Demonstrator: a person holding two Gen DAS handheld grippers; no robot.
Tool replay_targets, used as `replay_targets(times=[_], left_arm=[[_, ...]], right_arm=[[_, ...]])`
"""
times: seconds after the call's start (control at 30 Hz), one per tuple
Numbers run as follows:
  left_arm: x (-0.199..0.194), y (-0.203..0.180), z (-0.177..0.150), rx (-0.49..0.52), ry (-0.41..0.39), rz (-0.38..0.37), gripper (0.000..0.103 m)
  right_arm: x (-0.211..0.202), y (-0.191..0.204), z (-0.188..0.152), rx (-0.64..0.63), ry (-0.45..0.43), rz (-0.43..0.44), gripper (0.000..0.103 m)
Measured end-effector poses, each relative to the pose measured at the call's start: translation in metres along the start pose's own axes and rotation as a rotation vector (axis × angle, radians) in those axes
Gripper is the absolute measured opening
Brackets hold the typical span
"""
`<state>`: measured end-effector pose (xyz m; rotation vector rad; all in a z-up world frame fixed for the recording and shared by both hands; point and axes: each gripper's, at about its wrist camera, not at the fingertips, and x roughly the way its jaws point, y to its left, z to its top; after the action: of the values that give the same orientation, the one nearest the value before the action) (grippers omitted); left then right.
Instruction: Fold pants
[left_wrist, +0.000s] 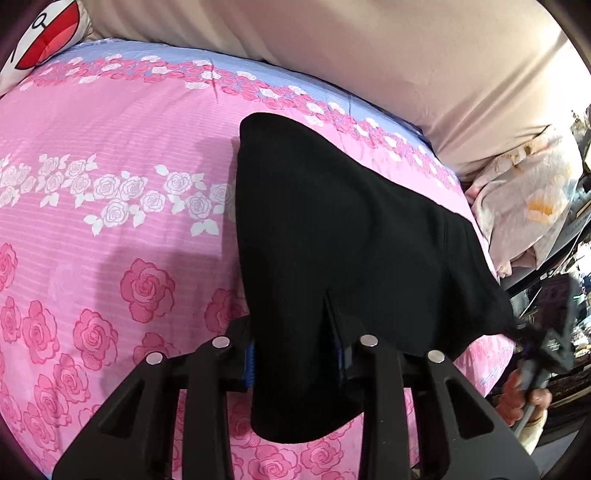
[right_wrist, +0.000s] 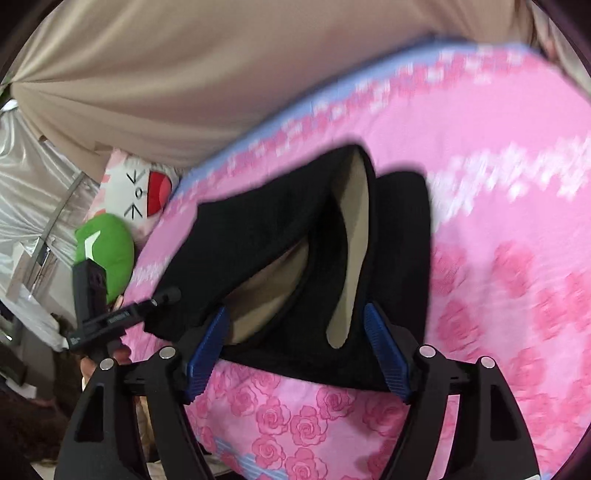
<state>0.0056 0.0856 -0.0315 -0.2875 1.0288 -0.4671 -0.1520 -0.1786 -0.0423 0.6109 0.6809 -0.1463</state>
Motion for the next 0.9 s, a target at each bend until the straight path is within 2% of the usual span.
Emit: replay_targets(times=[0.1,0.23,0.3,0.37,0.4,0.47,0.57,0.63,0.67,0.7,0.77,0.8,0.83,0.9], left_arm=[[0.0,0.001,0.002,-0.004,0.008,-0.003,0.03],[0.0,0.0,0.001,0.015,0.0,0.018,0.035],[0.001,-0.001,0.0,0.026,-0.009,0.032,0.037],[0.002,-0.001,0.0,0.028,-0.012,0.036,0.039],[0.003,-0.002,0.0,0.031,-0.013,0.041,0.039],[0.003,-0.004,0.0,0.04,-0.015,0.052,0.041],[0.005,-0.005,0.0,0.043,-0.021,0.069,0.047],[0.006,-0.003,0.0,0.043,-0.022,0.062,0.047],[0.007,-0.001,0.0,0.041,-0.023,0.052,0.046],[0.007,0.001,0.0,0.035,-0.025,0.036,0.044],[0.005,0.007,0.002,0.009,-0.035,-0.014,0.029],[0.002,0.007,0.004,0.009,-0.039,-0.024,0.026],[-0.007,0.008,0.008,0.011,-0.051,-0.028,0.023],[-0.024,0.005,0.013,0.028,-0.075,-0.009,0.019]], right_arm=[[0.008,-0.001,0.001,0.008,0.01,0.001,0.073],[-0.019,-0.01,0.004,0.047,-0.015,0.089,0.074],[-0.03,-0.019,0.002,0.077,-0.015,0.191,0.081],[-0.033,-0.029,-0.001,0.12,-0.015,0.323,0.084],[-0.031,-0.031,-0.001,0.129,-0.014,0.323,0.084],[-0.022,-0.032,-0.001,0.132,0.008,0.228,0.085],[-0.008,-0.025,0.002,0.116,0.03,0.22,0.085],[0.0,-0.014,0.004,0.078,0.03,0.19,0.083],[0.007,-0.004,0.008,0.035,0.038,0.143,0.072],[0.013,0.003,0.011,0.008,0.04,0.108,0.047],[0.033,0.017,0.019,-0.025,0.057,0.04,0.019],[0.035,0.025,0.023,-0.043,0.05,0.029,0.018],[0.03,0.045,0.03,-0.088,0.028,0.056,0.018],[0.012,0.081,0.04,-0.149,-0.02,0.162,0.017]])
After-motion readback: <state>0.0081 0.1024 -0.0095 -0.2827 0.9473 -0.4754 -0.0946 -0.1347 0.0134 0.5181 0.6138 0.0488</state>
